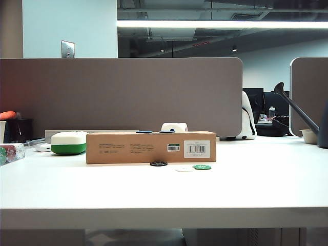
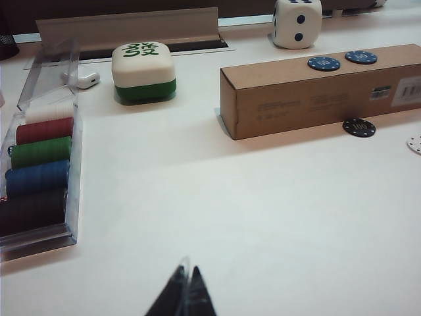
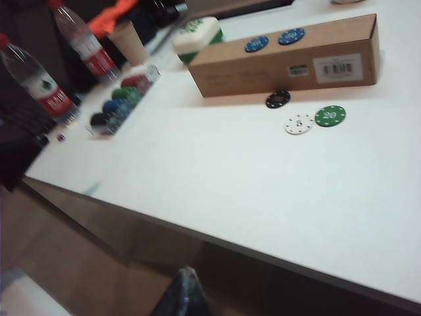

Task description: Push the chip, whose value equals the sum of all the chip values on the rectangular box, forward next to the box.

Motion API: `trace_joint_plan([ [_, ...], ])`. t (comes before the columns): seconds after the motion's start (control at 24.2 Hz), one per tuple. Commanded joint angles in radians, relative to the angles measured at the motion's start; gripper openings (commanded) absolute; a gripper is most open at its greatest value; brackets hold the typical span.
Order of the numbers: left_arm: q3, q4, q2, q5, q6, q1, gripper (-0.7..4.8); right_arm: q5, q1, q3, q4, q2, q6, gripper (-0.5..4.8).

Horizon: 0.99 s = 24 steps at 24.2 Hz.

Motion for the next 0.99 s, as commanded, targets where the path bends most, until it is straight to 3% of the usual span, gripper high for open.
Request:
trace_joint_plan([
  [0.04,0.002,0.013,0.0,-0.003,0.0,-0.001,-0.05,0.002,-0.001,-0.037,0.054,-0.06,0.0,-0.04],
  [0.99,0.003,0.013,0.0,-0.003,0.0,-0.002,-0.05,-0.002,-0.001,-0.075,0.098,-0.084,-0.021,-0.01],
])
